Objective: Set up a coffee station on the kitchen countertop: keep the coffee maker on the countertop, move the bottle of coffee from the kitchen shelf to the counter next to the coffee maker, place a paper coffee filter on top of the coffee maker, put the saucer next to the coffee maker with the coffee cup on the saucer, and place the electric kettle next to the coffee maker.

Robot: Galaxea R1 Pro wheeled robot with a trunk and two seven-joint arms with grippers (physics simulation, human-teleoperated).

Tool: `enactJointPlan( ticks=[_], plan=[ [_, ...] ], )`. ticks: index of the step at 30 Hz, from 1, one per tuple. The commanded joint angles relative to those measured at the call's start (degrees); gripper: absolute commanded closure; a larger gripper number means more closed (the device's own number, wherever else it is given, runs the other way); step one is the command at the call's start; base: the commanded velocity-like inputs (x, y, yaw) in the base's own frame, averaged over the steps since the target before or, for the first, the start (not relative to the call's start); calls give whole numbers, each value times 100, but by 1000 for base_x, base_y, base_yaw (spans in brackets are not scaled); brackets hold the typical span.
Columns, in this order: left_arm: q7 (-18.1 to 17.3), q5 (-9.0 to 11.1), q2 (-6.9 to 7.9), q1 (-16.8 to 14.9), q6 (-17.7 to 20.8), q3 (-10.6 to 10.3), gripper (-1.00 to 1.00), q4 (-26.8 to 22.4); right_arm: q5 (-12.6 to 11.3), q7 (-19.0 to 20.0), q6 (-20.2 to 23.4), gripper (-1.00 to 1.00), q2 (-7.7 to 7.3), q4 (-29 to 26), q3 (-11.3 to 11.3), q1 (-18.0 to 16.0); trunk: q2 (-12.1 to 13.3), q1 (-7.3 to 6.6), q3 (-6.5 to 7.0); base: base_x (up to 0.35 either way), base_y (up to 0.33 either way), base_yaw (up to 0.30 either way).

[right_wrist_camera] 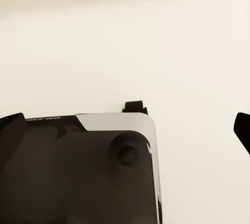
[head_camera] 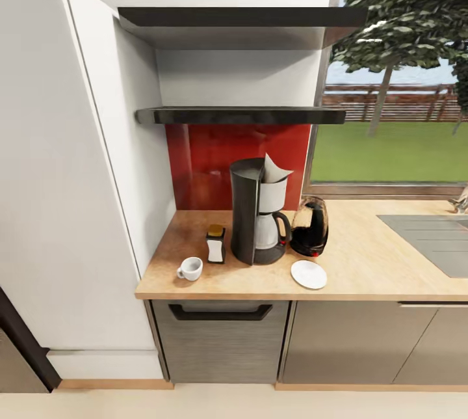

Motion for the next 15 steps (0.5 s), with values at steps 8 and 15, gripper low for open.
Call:
enactJointPlan(
  ticks=[8,15],
  plan=[
    [-23,-55,57,6,33,25,-100,-16,-45,34,3,-100,1,-12,51,-6,-10,3,-9,0,4,0],
    [-24,-64,171,19,37,26,-100,-10,-32,51,0,-100,41,-1017,62,-9,-10,3,-9,0,0,0]
  ],
)
